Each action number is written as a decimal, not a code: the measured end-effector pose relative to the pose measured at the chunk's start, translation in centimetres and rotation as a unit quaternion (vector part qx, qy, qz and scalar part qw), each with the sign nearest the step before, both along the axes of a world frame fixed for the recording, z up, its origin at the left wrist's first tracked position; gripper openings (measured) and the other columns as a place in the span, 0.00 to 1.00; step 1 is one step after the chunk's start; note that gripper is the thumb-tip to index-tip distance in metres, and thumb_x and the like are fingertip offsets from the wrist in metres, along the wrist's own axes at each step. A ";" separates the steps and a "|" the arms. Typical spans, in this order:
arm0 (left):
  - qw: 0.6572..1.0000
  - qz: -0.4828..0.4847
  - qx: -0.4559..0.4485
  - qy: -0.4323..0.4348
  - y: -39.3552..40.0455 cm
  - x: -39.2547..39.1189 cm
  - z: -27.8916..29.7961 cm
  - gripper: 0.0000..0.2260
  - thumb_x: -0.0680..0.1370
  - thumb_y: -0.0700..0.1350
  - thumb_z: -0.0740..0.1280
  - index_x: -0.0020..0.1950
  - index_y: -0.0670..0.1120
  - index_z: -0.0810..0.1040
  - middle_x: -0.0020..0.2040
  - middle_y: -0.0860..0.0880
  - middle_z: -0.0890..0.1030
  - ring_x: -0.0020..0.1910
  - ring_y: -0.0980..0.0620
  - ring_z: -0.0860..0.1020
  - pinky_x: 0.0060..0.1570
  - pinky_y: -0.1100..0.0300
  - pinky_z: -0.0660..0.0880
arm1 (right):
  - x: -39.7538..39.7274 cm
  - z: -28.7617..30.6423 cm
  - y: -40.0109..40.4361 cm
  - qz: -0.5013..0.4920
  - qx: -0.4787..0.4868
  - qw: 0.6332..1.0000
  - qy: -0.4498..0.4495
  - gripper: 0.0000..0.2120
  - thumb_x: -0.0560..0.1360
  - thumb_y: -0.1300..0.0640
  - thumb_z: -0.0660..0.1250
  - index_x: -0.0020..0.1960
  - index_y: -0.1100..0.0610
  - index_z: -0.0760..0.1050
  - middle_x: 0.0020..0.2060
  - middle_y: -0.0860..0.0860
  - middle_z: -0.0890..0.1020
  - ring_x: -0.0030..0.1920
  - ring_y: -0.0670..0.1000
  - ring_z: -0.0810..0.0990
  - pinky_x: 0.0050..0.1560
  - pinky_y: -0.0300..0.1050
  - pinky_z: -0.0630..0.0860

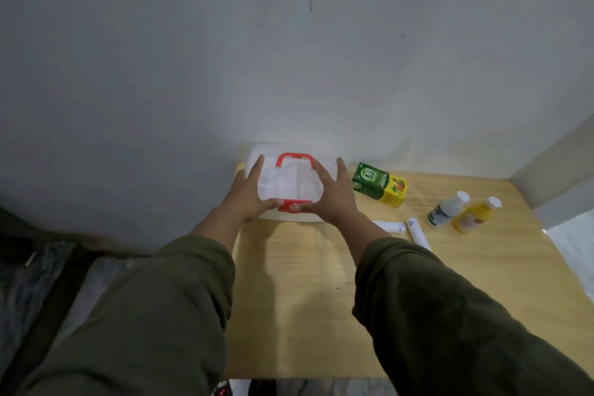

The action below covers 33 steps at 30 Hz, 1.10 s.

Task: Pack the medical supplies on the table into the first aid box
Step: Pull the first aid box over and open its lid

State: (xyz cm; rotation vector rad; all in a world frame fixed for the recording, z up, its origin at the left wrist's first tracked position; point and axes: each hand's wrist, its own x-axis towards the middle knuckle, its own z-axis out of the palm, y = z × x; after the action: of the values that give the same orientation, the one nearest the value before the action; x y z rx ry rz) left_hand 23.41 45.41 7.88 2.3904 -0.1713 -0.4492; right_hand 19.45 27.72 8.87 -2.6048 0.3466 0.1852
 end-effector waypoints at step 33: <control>0.997 0.057 -0.036 -0.043 0.8 -3.6 -0.7 0.58 0.65 0.48 0.78 0.74 0.58 0.33 0.73 0.47 0.64 0.68 0.42 0.70 0.61 0.46 0.74 | -5.0 -2.6 0.0 0.242 -0.274 0.921 -0.134 0.34 0.79 0.58 0.59 0.74 0.43 0.41 0.77 0.56 0.54 0.76 0.65 0.49 0.66 0.77 0.55</control>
State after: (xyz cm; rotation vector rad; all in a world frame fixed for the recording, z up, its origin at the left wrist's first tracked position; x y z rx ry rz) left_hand 19.84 46.17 7.23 2.3349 -0.0888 -0.2828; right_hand 14.44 27.70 6.23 -3.1726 -0.4141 -0.1281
